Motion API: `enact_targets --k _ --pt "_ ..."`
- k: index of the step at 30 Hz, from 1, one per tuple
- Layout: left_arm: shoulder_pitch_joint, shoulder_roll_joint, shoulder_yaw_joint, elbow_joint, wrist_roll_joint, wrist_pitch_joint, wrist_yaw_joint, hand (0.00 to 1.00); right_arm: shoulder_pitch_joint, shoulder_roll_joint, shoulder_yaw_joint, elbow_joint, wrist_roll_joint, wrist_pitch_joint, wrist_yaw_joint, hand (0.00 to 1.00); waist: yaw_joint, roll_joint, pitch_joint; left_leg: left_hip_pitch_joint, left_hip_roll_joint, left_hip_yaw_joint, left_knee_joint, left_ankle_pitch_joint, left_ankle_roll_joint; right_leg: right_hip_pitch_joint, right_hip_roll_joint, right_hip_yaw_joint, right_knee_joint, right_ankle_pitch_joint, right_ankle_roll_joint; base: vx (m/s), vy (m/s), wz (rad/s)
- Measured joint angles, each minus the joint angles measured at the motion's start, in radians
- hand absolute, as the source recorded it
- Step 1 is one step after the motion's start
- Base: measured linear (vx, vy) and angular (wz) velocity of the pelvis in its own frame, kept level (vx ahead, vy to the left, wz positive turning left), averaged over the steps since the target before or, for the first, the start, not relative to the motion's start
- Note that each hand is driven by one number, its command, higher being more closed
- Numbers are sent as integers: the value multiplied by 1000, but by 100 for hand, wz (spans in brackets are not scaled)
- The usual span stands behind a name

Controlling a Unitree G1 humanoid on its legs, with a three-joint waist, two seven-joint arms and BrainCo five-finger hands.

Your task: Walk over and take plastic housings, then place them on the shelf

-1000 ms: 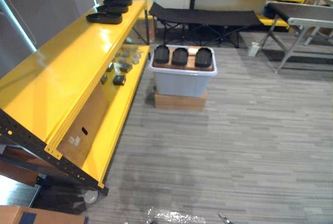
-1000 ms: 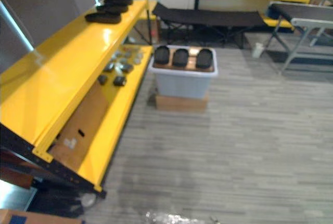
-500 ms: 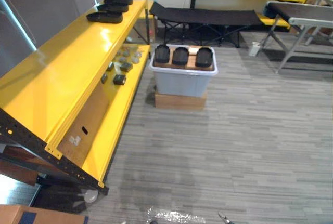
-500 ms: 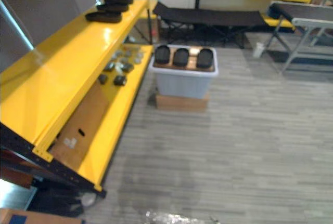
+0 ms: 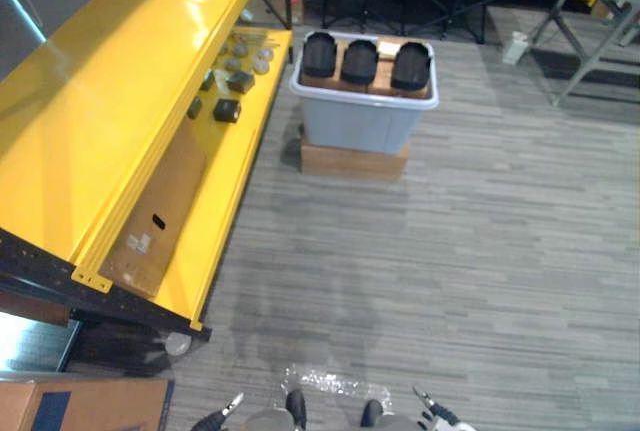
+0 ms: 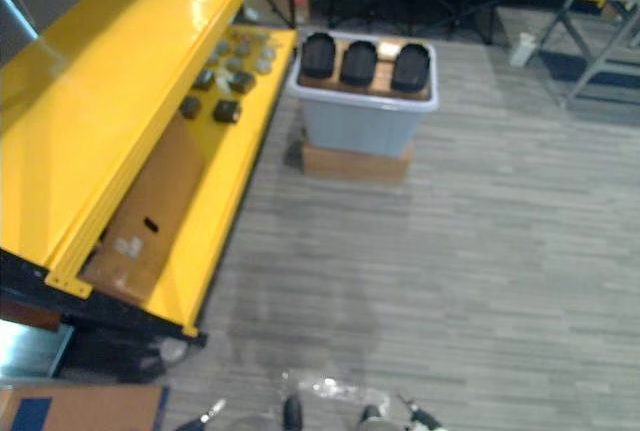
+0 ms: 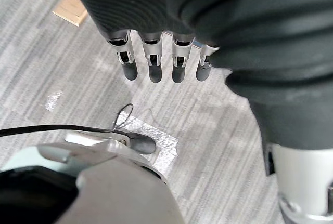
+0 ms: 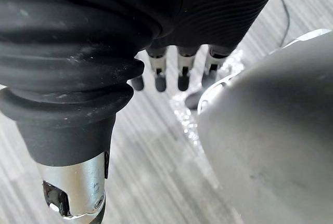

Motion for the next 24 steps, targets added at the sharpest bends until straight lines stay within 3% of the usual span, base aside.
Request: enact_targets --k 4,6,7,17,24 --pt "-24 -1 1 -9 -1 0 0 0 -24 -7 41 -27 -1 -4 1 0 6 1 31 -55 11 -1 5 0 4 -83 1 10 72 -16 -16 -118 -4 -2" --pt "-61 13 1 -10 -2 -9 1 0 -63 -5 43 -28 3 -6 2 0 11 -15 84 -121 11 -2 89 -22 13 -123 -11 17 99 -30 -4 -139 -15 2" --pt "-66 11 0 -11 -3 -12 1 0 -64 -5 43 -31 3 -10 2 0 16 -11 94 -129 13 -2 101 -24 14 -130 -11 19 107 -31 -4 -108 -22 4" --pt "-65 3 -7 -8 -13 -58 0 0 -45 -7 59 -42 -3 -23 0 0 25 -2 98 -121 13 -4 112 -25 20 -128 -16 22 130 -46 -4 -10 -9 0" --pt "-63 2 -10 -7 -41 -64 0 0 -22 -7 57 -51 -27 5 -3 0 35 -5 86 -84 9 -28 136 -47 19 -70 -20 2 137 -61 -3 60 -9 10"
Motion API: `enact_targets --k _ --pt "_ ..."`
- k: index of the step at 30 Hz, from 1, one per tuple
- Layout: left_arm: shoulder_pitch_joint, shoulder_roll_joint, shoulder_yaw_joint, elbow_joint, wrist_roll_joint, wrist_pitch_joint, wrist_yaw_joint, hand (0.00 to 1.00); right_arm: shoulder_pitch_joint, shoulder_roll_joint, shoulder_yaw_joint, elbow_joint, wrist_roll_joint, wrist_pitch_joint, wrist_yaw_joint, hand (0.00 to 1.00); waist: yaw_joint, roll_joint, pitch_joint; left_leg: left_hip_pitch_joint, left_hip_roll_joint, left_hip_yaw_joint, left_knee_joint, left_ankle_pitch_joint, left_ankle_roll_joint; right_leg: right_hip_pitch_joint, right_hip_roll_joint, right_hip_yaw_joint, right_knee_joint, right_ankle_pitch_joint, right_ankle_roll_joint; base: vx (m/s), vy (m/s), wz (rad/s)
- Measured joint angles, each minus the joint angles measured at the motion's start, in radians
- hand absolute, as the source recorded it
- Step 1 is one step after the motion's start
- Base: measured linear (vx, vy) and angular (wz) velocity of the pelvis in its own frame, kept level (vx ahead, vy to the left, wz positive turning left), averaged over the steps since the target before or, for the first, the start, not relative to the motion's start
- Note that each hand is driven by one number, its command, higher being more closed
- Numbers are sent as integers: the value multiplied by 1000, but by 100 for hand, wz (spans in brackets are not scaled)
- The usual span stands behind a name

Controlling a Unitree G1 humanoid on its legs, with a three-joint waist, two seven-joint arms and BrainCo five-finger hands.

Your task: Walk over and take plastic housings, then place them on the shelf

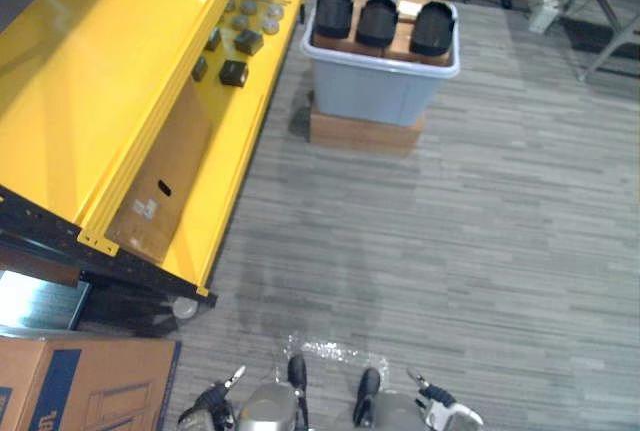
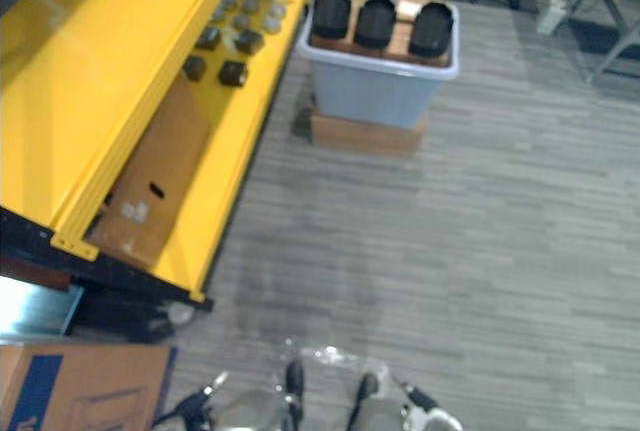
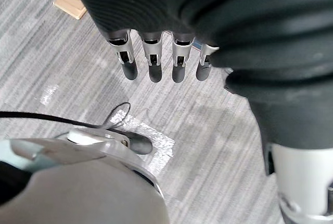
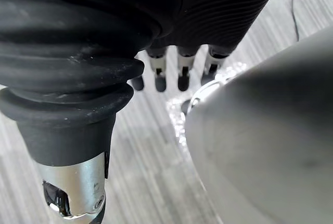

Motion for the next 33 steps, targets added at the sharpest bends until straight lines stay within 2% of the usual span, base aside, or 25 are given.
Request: enact_targets --k 1,2,3,5,6,8,9,11,13,14,15,16,17,18,20,22,23,24,26,28,29,30,31,32,33 --pt "0 2 0 0 1 0 0 0 5 0 0 -3 1 2 0 0 1 -4 -3 -1 1 -2 19 -12 1 4 -6 -4 11 -7 4 45 13 14" --pt "1 11 1 3 3 0 0 0 13 4 -3 -6 2 3 1 0 3 -8 -4 -6 3 -7 69 -51 9 6 -17 -8 58 -31 11 8 21 14" --pt "1 9 0 10 9 -1 0 0 21 8 -16 -13 10 2 3 0 -2 -1 -9 -30 19 -18 148 -116 32 -29 -27 -4 186 -56 38 -20 43 19" --pt "4 9 -3 13 20 -2 -1 0 25 -4 -29 -29 14 2 16 0 -17 15 -19 -68 61 -35 265 -183 38 -136 -25 30 431 -31 31 -55 85 21" --pt "2 10 -1 12 43 -12 -1 0 24 0 -27 -40 23 -1 34 0 -17 12 -15 -73 93 -48 345 -231 41 -250 -11 83 654 10 25 -5 58 18" --pt "10 21 2 14 46 -23 0 0 28 10 -28 -39 28 -1 49 0 -14 -7 -18 -73 126 -57 402 -272 33 -304 12 114 712 -38 18 36 -46 10" --pt "8 19 4 10 48 -26 -2 0 40 18 -45 -40 29 -10 64 0 -6 -13 -21 -71 155 -60 431 -299 23 -327 35 119 621 -67 17 55 -70 2" --pt "-3 17 4 3 49 -31 -1 0 52 22 -72 -40 25 -25 91 0 -7 -12 -22 -81 168 -66 447 -317 12 -333 51 130 444 -66 23 126 -75 1" --pt "-28 -9 6 -28 48 -31 8 0 95 20 -123 -38 -17 -28 124 0 -16 11 -32 -110 186 -88 508 -370 -11 -323 60 130 180 -20 25 279 -144 9" --pt "-29 -14 6 -32 47 -31 9 0 102 20 -125 -35 -27 -27 128 0 -16 15 -32 -109 189 -89 518 -378 -18 -317 61 130 160 -10 20 311 -170 9" --pt "-35 -32 7 -41 46 -31 11 0 139 20 -135 -30 -53 -26 139 0 -16 26 -38 -104 197 -93 552 -411 -50 -294 59 127 104 19 15 267 -176 5" --pt "-40 -51 7 -41 42 -31 17 0 167 27 -145 -24 -58 -26 147 0 -17 33 -41 -79 208 -93 570 -446 -79 -267 58 119 92 102 11 352 -235 6" --pt "-40 -62 7 -41 39 -30 22 0 178 29 -147 -24 -69 -25 155 0 -26 36 -47 -63 219 -93 569 -457 -96 -262 58 104 109 143 3 379 -263 -2" --pt "-42 -79 4 -41 37 -30 36 0 187 27 -154 -16 -71 -24 164 0 -34 54 -67 -31 252 -89 540 -469 -118 -272 78 84 167 133 -13 503 -284 -4" --pt "-47 -99 7 -53 24 -31 56 0 197 24 -154 -8 -84 -20 159 0 -37 53 -99 0 269 -79 498 -432 -162 -297 86 69 246 42 -36 454 -249 3" --pt "-50 -138 25 -72 -17 -31 78 0 192 12 -153 -1 -111 -19 155 0 -43 68 -102 -83 297 -85 704 -324 -153 -284 77 49 330 -56 -49 405 -291 27" --pt "-51 -140 29 -72 -31 -31 81 0 191 5 -152 0 -125 -25 152 0 -48 77 -101 -118 314 -84 787 -274 -152 -265 78 39 329 -71 -57 345 -223 38" --pt "-51 -138 51 -74 -45 -39 85 0 178 -6 -150 2 -174 -41 138 0 -51 83 -87 -179 353 -77 931 -178 -137 -208 83 24 308 -91 -69 281 -137 31" --pt "-42 -123 64 -76 -49 -41 86 0 158 -27 -131 6 -231 -64 117 0 -48 96 -82 -247 362 -55 999 -209 -114 -115 87 12 249 -104 -79 333 -112 23" --pt "-20 -112 66 -102 -43 -40 77 0 102 -42 -104 10 -246 -91 96 0 -27 90 -74 -301 273 -51 871 -228 -111 -65 58 18 211 -131 -80 290 -25 2" --pt "7 -110 66 -111 -38 -36 72 0 48 -63 -75 9 -246 -109 84 0 -14 89 -61 -322 196 -50 701 -220 -111 -43 39 36 201 -144 -81 258 75 -25" --pt "31 -114 83 -122 -48 -35 64 0 10 -73 -65 1 -245 -120 73 0 3 98 -50 -321 156 -51 546 -189 -121 -33 33 55 202 -159 -72 256 102 -44" --pt "57 -114 93 -133 -28 -37 57 0 -15 -84 -56 -17 -245 -137 55 0 29 123 -39 -317 137 -51 421 -109 -110 -22 44 75 205 -177 -61 264 161 -94" --pt "100 -104 95 -124 -1 -35 48 0 -50 -77 -16 -38 -245 -150 35 0 73 117 -37 -282 136 -18 402 -70 -69 -17 48 130 214 -194 -48 329 128 -80" --pt "127 -87 100 -114 16 -36 39 0 -68 -74 24 -69 -243 -149 27 0 79 108 -47 -279 128 -6 403 -89 -81 -4 43 146 206 -197 -55 365 101 -54"
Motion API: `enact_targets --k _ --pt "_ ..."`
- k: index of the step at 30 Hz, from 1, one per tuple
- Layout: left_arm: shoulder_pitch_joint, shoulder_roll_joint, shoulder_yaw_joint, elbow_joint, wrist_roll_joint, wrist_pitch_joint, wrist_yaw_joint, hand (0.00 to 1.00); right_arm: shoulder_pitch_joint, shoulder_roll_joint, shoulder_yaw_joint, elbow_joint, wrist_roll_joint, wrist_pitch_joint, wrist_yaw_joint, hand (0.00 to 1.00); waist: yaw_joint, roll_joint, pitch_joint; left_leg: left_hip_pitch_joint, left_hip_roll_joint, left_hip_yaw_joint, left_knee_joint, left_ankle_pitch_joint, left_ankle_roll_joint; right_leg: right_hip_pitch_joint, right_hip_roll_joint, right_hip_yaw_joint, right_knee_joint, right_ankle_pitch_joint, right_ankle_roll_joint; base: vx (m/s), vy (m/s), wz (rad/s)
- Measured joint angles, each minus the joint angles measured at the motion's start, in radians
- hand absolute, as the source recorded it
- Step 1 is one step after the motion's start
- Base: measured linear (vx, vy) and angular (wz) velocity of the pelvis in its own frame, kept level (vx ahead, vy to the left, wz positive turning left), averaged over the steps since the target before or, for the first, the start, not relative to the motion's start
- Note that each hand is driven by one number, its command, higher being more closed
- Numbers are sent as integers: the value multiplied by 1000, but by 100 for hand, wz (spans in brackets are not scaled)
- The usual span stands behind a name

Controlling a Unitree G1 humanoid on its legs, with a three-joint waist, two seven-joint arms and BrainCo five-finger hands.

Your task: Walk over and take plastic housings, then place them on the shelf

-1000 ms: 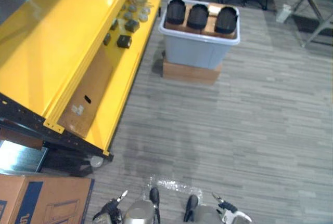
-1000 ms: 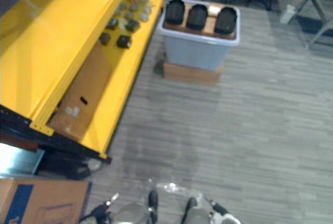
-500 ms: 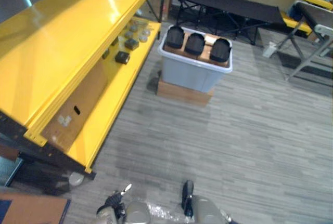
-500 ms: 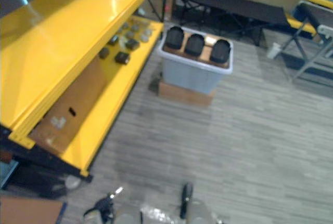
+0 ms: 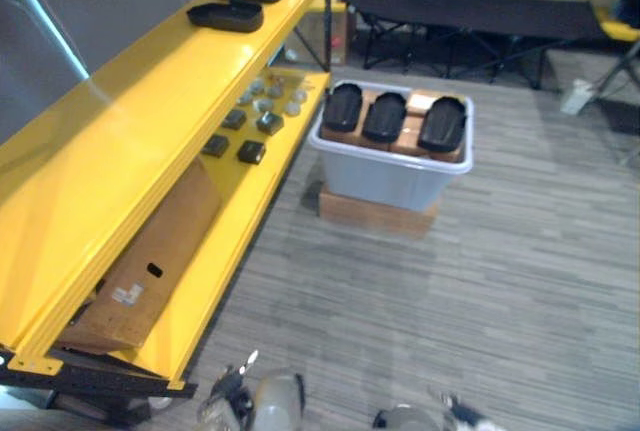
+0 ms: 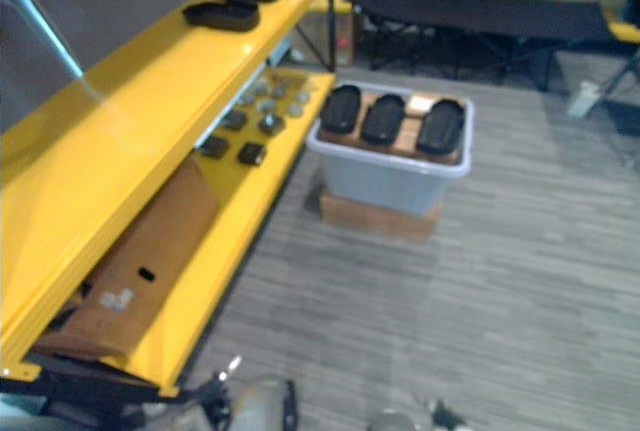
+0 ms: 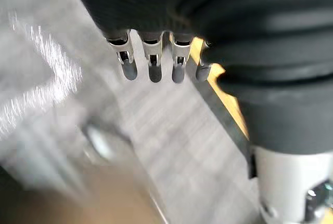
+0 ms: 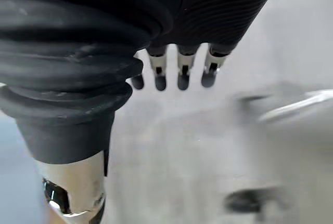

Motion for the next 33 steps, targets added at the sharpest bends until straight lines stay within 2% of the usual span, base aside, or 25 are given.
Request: enact_targets --k 2,3,4,5,6,7,8,9,10,12,13,14,15,16,17,18,20,21,22,23,26,28,30,32,33 --pt "19 28 1 10 34 -3 -21 0 -51 -5 22 -33 -1 1 -16 0 5 -30 20 -7 3 18 66 -32 17 40 2 20 -51 22 24 438 72 8" --pt "19 44 1 11 34 -9 -33 0 -61 -4 30 -49 -1 2 -18 0 13 -46 23 -4 23 37 110 -68 17 68 14 35 -71 32 16 366 83 0" --pt "19 49 0 8 36 -15 -38 0 -58 -3 32 -57 -1 2 -18 0 22 -53 14 3 28 35 110 -98 29 68 16 47 -64 32 17 315 103 -17" --pt "14 49 -1 7 52 -29 -45 0 -57 0 39 -58 2 1 -19 0 32 -72 -1 17 30 38 104 -141 53 58 22 70 -36 18 31 249 55 -29" --pt "10 51 -5 7 63 -45 -47 0 -55 12 48 -49 8 3 -18 0 31 -110 -22 19 28 56 103 -163 53 11 12 89 51 -5 73 383 53 -36" --pt "-1 51 -11 6 63 -68 -50 0 -55 21 61 -27 10 7 -18 0 28 -131 -30 40 30 64 105 -181 55 -39 -1 88 178 -7 152 335 0 -25" --pt "-8 55 -14 4 62 -80 -49 0 -52 24 64 -8 19 9 -17 0 23 -133 -30 59 32 61 104 -191 59 -62 -5 79 256 7 181 438 -13 2" --pt "-39 60 -36 3 60 -108 -44 0 -26 29 63 41 34 17 -13 0 7 -127 -23 130 32 46 79 -204 63 -104 -26 40 404 -7 177 466 -44 34" --pt "-65 69 -57 0 53 -124 -37 0 10 35 62 69 41 27 -4 0 -1 -118 -18 202 36 25 38 -206 61 -109 -27 6 416 -41 122 469 -70 44" --pt "-94 71 -60 -17 50 -136 -31 0 47 41 61 81 43 29 -2 0 -7 -106 -19 253 54 14 -1 -206 59 -134 -16 -37 368 -62 83 313 -90 34" --pt "-127 71 -61 -40 25 -144 -25 0 73 45 53 90 39 31 -3 0 -29 -101 -22 275 73 5 -21 -206 46 -188 -14 -65 261 -56 76 295 -115 31" --pt "-139 70 -61 -45 13 -148 -23 0 80 49 34 87 41 32 0 0 -35 -100 -22 279 80 5 -27 -209 36 -212 -17 -66 212 -37 69 329 -176 26" --pt "-156 70 -60 -47 -18 -151 -15 0 88 51 -2 86 31 31 -3 0 -50 -101 -23 285 94 2 -26 -226 6 -262 -27 -67 103 40 55 294 -209 4" --pt "-163 70 -59 -46 -39 -147 -7 0 97 57 -25 83 11 31 -6 0 -53 -111 -28 299 96 1 -15 -246 -27 -293 -41 -69 1 176 37 318 -239 4" --pt "-168 69 -57 -46 -55 -145 -3 0 109 63 -31 81 -2 31 -7 0 -56 -122 -35 299 96 -3 -1 -258 -45 -300 -49 -68 -23 290 39 328 -266 11" --pt "-174 51 -49 -28 -64 -133 4 0 122 57 -51 82 -16 33 -6 0 -60 -91 -38 305 129 -34 31 -282 -69 -296 -26 -83 22 307 33 240 -203 11" --pt "-174 5 -49 -25 -60 -109 5 0 134 39 -57 86 -50 34 -6 0 -62 -48 -60 307 176 -47 22 -277 -78 -286 20 -95 2 283 18 284 -220 0" --pt "-180 -26 -50 -19 -50 -95 10 0 129 34 -67 85 -58 34 -5 0 -66 -32 -59 314 190 -49 -2 -265 -95 -280 34 -105 -7 268 17 245 -184 3" --pt "-186 -36 -50 -11 -45 -86 10 0 126 37 -70 84 -61 35 -6 0 -72 -33 -60 315 191 -49 -9 -251 -99 -280 34 -109 -7 262 13 229 -181 12" --pt "-188 -52 -50 4 -45 -69 10 0 126 39 -70 77 -62 34 -8 0 -81 -42 -62 319 185 -47 -24 -209 -108 -277 29 -113 -5 249 9 128 -118 7" --pt "-167 -50 -49 30 -22 -59 5 0 130 55 -70 76 -57 35 -18 0 -82 -78 -65 312 164 -47 11 -121 -123 -257 17 -103 -4 223 5 104 -151 1" --pt "-159 -50 -48 33 -8 -69 1 0 131 54 -69 80 -35 35 -31 0 -82 -78 -62 256 178 -49 139 -63 -125 -232 25 -102 -18 204 -4 65 -139 1" --pt "-147 -36 -41 34 -15 -83 1 0 131 47 -72 82 -22 35 -29 0 -79 -66 -48 163 218 -50 352 38 -128 -186 40 -94 -55 186 -14 50 -83 -17" --pt "-133 -31 -45 35 -16 -102 -3 0 129 50 -87 79 -22 32 -26 0 -86 -47 -43 116 230 -35 381 -29 -110 -142 44 -97 -89 186 -14 104 -50 -3" --pt "-131 -31 -56 35 -15 -107 -6 0 131 50 -106 80 -21 30 -26 0 -94 -38 -37 98 221 0 324 -58 -108 -118 36 -101 -110 191 -9 134 4 7"
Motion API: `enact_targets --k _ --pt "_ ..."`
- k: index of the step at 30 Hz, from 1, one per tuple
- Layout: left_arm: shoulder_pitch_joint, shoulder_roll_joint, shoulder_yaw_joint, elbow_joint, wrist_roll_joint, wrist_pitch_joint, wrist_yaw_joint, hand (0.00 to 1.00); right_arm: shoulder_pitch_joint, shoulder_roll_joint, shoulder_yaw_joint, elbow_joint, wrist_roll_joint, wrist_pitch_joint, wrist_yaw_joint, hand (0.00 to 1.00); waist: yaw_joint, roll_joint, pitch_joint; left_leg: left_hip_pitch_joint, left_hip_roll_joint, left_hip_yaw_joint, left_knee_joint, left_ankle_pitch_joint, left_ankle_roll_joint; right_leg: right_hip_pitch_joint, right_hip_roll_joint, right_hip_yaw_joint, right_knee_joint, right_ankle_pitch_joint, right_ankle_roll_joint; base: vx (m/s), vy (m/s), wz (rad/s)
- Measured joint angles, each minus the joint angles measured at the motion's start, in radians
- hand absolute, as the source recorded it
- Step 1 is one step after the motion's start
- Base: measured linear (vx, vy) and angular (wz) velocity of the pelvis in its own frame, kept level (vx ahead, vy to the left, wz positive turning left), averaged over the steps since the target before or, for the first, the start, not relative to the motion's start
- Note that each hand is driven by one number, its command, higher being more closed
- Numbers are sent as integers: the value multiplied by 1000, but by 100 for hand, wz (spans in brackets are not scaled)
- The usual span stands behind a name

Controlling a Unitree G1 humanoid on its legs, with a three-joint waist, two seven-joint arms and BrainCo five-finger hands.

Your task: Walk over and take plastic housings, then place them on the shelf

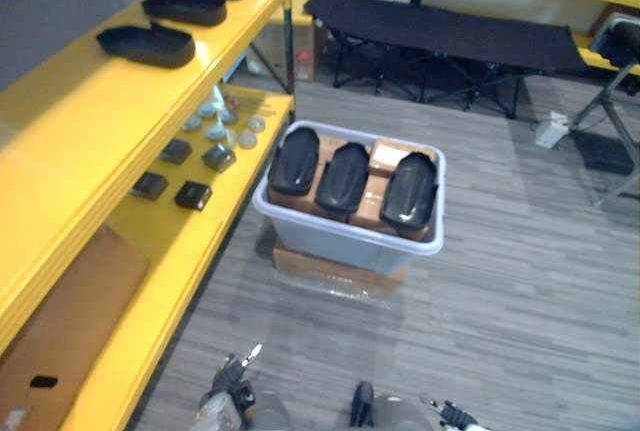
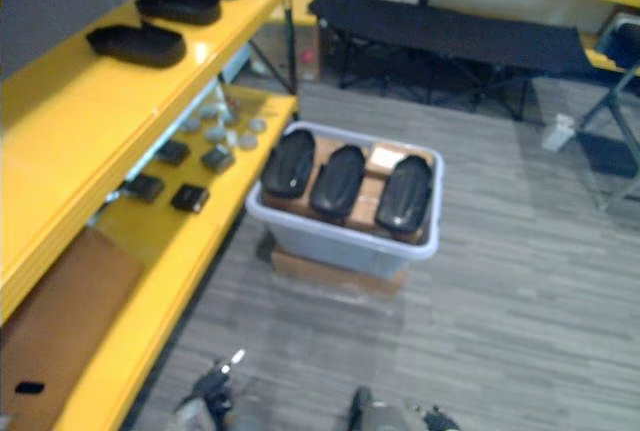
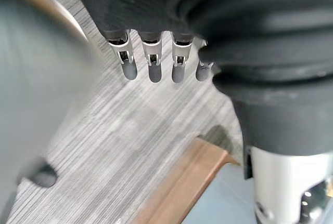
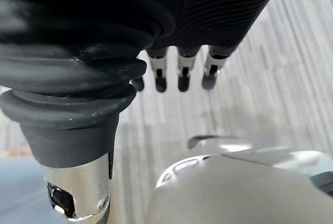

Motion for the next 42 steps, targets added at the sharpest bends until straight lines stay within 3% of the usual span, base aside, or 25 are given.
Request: enact_targets --k 2,4,5,8,11,15,18,20,21,22,24,25,26,30,35,38,39,40,41,42 --pt "4 1 -5 -4 7 -5 -6 0 -3 2 -7 -1 0 -1 1 0 -6 -1 4 4 -48 56 -198 -4 10 17 -31 0 -18 5 15 79 64 7" --pt "6 -3 -9 -3 21 -5 -31 0 -3 -5 -4 -7 0 -8 1 0 -13 11 4 10 -101 67 -454 66 24 27 -53 1 -38 7 50 66 154 1" --pt "8 4 -16 -2 40 -6 -42 0 -4 -8 -4 -9 1 -9 0 0 -7 5 10 25 -116 84 -477 103 52 30 -65 15 -42 9 65 135 229 -16" --pt "5 26 -32 -3 49 -8 -46 0 -19 17 18 -29 33 -8 -1 0 4 -34 20 40 -179 110 -528 95 71 46 -115 23 -97 41 107 158 190 -4" --pt "3 30 -46 -2 47 -10 -44 0 -26 16 42 -28 48 -9 -2 0 13 -37 25 51 -227 112 -528 81 104 64 -152 18 -113 50 129 151 141 7" --pt "-12 49 -87 -3 38 -8 -42 0 -60 30 101 -25 47 -9 -8 0 19 -42 27 50 -265 71 -520 60 126 103 -174 -28 -138 50 130 160 100 27" --pt "-15 63 -107 5 41 -2 -38 0 -96 38 124 -20 63 -17 -44 0 23 -47 33 20 -260 50 -434 -11 138 75 -189 -28 -27 -7 143 94 65 17" --pt "-11 68 -120 13 51 4 -30 0 -93 36 126 -20 75 -32 -62 0 15 -39 42 49 -251 20 -410 -35 147 34 -208 -19 159 -28 121 73 90 35" --pt "-7 75 -128 12 70 5 -24 0 -82 40 128 -19 77 -43 -67 0 12 -33 52 81 -250 4 -414 -39 151 17 -208 5 227 -73 99 96 73 51" --pt "-4 86 -134 11 77 5 -21 0 -76 41 140 -18 76 -51 -67 0 13 -44 47 95 -250 -6 -421 -39 151 12 -194 17 214 -96 96 79 22 51" --pt "4 121 -143 12 77 6 -19 0 -75 43 165 -7 75 -64 -67 0 13 -75 34 96 -256 -26 -420 -39 148 -10 -152 25 109 -66 92 79 -77 45" --pt "7 129 -138 17 76 10 -18 0 -78 39 163 1 75 -69 -67 0 11 -83 33 95 -262 -36 -417 -44 140 -14 -137 27 63 -17 112 64 -105 31" --pt "7 129 -138 21 77 14 -17 0 -80 35 162 9 75 -71 -68 0 10 -84 26 99 -257 -40 -421 -42 135 -8 -127 27 48 -8 110 94 -77 3" --pt "13 99 -100 42 78 19 -12 0 -85 32 164 25 75 -72 -65 0 10 -41 22 94 -218 -16 -463 -32 113 29 -71 32 -105 68 93 71 -35 -25" --pt "13 96 -98 56 76 9 -1 0 -67 22 160 25 117 -73 -68 0 -5 -36 21 105 -182 -13 -464 -37 85 64 -31 28 -161 80 76 43 -66 -4" --pt "4 79 -64 42 76 -41 -2 0 -59 20 147 19 157 -74 -70 0 -2 -29 34 15 -127 13 -249 -41 56 70 -1 45 -161 50 48 5 -50 -13" --pt "-5 79 -63 25 76 -55 -3 0 -57 16 136 9 162 -77 -84 0 -2 -27 60 -16 -114 16 -150 -18 19 93 0 57 -153 48 44 -4 -27 -21" --pt "-13 78 -64 18 78 -60 -4 0 -56 13 128 5 178 -76 -95 0 -2 -33 74 -24 -113 14 -145 -33 23 99 -7 64 -149 47 42 12 -4 -21" --pt "-24 62 -73 4 82 -70 -9 0 -55 2 106 3 218 -74 -124 0 -7 -28 77 -30 -125 11 -246 -47 32 86 -16 73 -140 53 51 -35 68 -33" --pt "-31 33 -89 -16 91 -78 -21 0 -53 -13 68 -5 275 -74 -160 0 -12 -3 70 -28 -133 8 -398 28 44 43 -12 91 -131 49 61 -46 106 -48"
